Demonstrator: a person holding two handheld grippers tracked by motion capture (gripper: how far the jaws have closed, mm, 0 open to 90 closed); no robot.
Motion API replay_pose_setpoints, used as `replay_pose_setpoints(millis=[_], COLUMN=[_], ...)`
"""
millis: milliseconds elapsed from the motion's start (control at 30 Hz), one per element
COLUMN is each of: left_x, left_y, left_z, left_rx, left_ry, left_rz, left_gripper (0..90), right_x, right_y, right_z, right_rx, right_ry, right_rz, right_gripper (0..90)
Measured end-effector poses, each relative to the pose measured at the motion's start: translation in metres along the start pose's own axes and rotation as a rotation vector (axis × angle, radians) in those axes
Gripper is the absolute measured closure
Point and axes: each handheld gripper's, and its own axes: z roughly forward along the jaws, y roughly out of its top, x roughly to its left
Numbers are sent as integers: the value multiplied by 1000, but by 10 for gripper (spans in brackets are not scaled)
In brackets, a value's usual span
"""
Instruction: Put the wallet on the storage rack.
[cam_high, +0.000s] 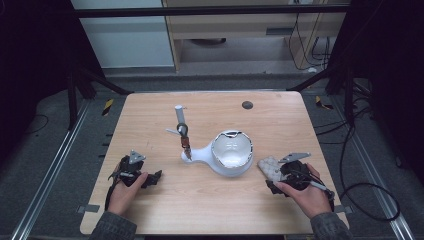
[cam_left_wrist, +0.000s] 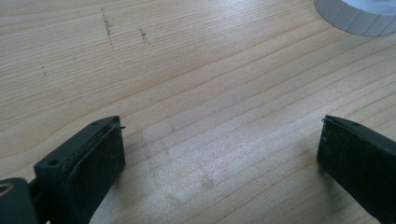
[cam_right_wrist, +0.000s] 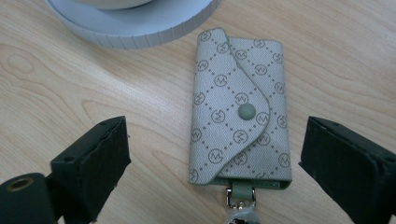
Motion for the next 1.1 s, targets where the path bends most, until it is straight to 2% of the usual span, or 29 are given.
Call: replay_pose_setpoints(millis=[167, 267, 433, 533, 633, 800, 867, 933, 1100], left_x=[0, 0, -1, -1, -1, -1, -1, -1, -1], left_y=[0, 0, 0, 0, 0, 0, 0, 0, 0], left_z=[0, 0, 0, 0, 0, 0, 0, 0, 0], left_rx=[1, 2, -1, 2, 2, 2, 1, 0, 0], left_ry=[1, 2, 1, -1, -2, -3, -3, -3, -4], left_rz=[0, -1, -1, 3, 3, 3, 3, 3, 4], left_gripper=[1, 0, 0, 0, 0, 0, 0, 0, 0], right_x=[-2, -3, -10, -12, -17, -19, -18, -18, -20], right_y=[0, 0, 2, 3, 3, 5, 7, 7, 9], right_z=[1, 5, 15, 18, 24, 28, 30, 31, 33], right_rx=[18, 34, 76, 83, 118, 141, 177, 184, 219], right_ry=[20, 3, -25, -25, -20, -19, -12, -13, -5], right_rz=[4, -7, 27, 39, 66, 81, 88, 85, 92], right_gripper=[64, 106, 142, 151, 159, 152, 149, 154, 196])
